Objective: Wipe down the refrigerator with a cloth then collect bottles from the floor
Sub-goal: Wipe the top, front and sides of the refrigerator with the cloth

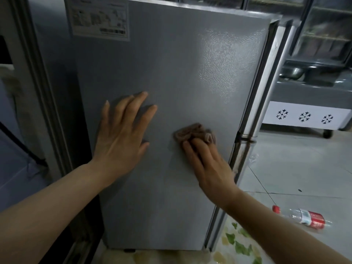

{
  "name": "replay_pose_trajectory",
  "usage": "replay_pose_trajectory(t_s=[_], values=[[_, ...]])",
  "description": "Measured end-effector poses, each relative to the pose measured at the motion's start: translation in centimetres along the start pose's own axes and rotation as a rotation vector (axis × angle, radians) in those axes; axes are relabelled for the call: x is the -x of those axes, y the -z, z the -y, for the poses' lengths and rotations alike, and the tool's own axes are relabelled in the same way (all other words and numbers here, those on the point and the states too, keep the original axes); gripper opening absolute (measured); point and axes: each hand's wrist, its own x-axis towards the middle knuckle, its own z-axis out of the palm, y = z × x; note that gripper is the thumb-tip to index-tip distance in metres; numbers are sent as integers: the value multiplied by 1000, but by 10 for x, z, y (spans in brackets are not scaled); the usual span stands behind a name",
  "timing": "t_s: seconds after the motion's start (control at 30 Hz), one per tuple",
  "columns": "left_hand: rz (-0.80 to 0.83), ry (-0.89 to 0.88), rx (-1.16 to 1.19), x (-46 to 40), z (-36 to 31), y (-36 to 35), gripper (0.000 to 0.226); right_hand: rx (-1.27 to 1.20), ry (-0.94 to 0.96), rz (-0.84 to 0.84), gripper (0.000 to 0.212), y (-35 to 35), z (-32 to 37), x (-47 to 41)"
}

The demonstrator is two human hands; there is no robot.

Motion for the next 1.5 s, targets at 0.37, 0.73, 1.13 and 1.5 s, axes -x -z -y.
replay_pose_trajectory(t_s=[0.37, 0.73, 1.13, 1.5], values=[[42, 153, -21, 23, 55, 9, 97, 91, 68, 50, 51, -5, 17, -56], [74, 292, 256, 38, 74, 7, 95, 114, -31, -240, 40, -3, 18, -115], [170, 444, 842, 66, 92, 0, 100, 109, 145, -165, 39, -17, 58, -136], [328, 606, 1114, 91, 101, -14, 99, 155, 439, 5, 40, -50, 94, -115]])
